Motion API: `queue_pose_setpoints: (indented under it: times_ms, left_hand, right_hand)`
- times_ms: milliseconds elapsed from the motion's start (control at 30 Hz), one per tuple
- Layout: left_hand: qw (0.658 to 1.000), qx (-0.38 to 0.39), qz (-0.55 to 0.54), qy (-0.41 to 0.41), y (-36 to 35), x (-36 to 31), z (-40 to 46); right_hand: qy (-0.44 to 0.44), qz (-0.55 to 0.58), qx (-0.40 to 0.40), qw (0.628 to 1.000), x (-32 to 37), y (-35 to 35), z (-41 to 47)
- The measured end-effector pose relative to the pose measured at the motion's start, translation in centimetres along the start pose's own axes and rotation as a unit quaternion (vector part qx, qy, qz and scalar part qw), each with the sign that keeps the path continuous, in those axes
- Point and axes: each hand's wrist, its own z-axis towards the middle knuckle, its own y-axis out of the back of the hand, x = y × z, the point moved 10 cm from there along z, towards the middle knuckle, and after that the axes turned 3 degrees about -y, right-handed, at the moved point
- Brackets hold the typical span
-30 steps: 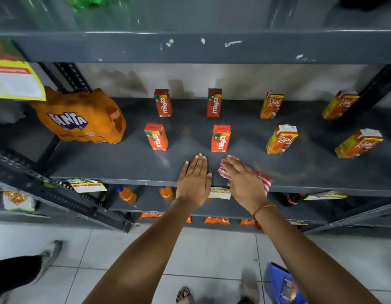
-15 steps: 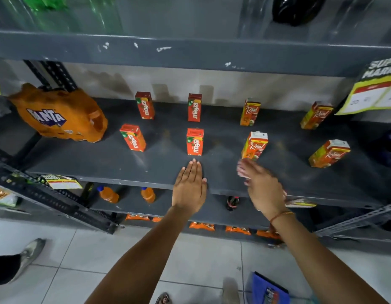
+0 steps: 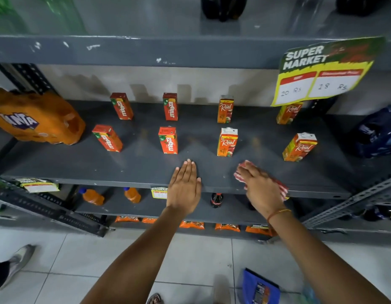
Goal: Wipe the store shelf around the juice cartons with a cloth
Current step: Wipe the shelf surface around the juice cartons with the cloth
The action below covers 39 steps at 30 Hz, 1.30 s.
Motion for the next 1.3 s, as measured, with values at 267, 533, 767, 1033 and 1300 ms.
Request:
queue_pose_setpoints:
  times_ms: [267, 533, 767, 1033, 1300]
  left_hand:
    - [0.998, 0.025, -0.011, -0.064, -2.7, -8.4, 2.0]
    - [0.996, 0.018, -0.004, -0.086, -3.5, -11.7, 3.6]
    - [0.992, 0.046, 0.006, -0.118, -4.5, -14.6, 5.0]
    - [0.989, 0.051, -0.016, -0.137, -4.8, -17.5, 6.0]
    - [0.985, 0.069, -0.015, -0.155, -5.9, -19.2, 7.6]
  right_hand:
    - [-0.08, 0.091, -0.004, 0.993, -6.3, 1.7, 0.2]
    - [0.021, 0.08, -0.029, 0.996, -3.0, -0.1, 0.0]
    - [-0.103, 0.033, -0.01, 0.994, -11.7, 1.1, -1.6]
    - [-0.199, -0.1, 0.067, 0.972, -18.0, 4.2, -6.3]
    - [-0.232, 0.194, -0.112, 0.947, -20.0, 8.9, -5.6]
